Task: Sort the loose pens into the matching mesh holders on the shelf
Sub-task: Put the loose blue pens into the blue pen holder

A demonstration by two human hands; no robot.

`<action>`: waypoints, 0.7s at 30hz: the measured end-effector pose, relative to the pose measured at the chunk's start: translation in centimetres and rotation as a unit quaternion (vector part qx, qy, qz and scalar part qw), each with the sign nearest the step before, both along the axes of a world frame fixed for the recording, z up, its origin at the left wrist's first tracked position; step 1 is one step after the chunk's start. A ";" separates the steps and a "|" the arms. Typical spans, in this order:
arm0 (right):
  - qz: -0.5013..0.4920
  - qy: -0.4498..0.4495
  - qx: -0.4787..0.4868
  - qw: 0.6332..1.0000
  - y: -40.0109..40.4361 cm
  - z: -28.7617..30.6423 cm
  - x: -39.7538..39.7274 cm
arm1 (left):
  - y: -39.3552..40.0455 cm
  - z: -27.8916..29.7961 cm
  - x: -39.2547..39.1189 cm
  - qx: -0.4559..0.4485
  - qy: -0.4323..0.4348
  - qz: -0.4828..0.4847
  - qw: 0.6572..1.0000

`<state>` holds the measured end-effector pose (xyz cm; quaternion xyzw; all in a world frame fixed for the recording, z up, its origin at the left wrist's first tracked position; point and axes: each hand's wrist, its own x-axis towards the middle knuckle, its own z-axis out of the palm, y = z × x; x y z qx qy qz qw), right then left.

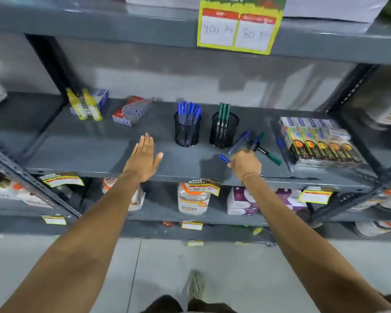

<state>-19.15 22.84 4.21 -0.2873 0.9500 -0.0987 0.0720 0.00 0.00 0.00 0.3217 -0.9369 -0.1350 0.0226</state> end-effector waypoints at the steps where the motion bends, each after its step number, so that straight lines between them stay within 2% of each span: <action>1: 0.000 -0.006 0.026 1.000 -0.4 0.0 -0.1 | -0.3 -0.2 -0.4 0.000 -0.008 0.001 1.000; 6: -0.009 -0.014 0.024 1.000 -1.0 -0.8 -0.6 | -2.1 -0.3 -2.2 0.026 -0.037 -0.012 0.999; 8: -0.017 -0.029 -0.017 0.999 -1.2 -0.7 -0.9 | -2.9 -0.3 -2.9 0.025 -0.043 -0.018 0.999; 10: -0.009 -0.030 -0.106 0.994 -1.9 0.5 -0.8 | -3.6 -0.6 -3.2 0.025 -0.050 -0.025 0.998; 13: -0.012 -0.028 -0.288 0.957 -4.3 4.4 -0.4 | -4.3 -1.0 -3.4 0.030 -0.059 -0.033 0.997; 16: -0.014 -0.021 -0.386 0.922 -7.5 7.9 0.2 | -4.5 -1.6 -3.3 0.010 -0.051 -0.035 0.998; 19: -0.096 -0.124 -0.473 0.867 -11.1 8.8 0.4 | -4.6 -2.1 -3.1 -0.006 -0.039 -0.031 0.999; 20: -0.099 -0.128 -0.454 0.876 -12.1 8.5 0.5 | -4.6 -2.3 -3.1 -0.010 -0.035 -0.029 0.999; 21: -0.065 -0.110 -0.403 0.906 -13.1 7.9 0.6 | -4.7 -2.4 -3.1 -0.013 -0.032 -0.027 0.999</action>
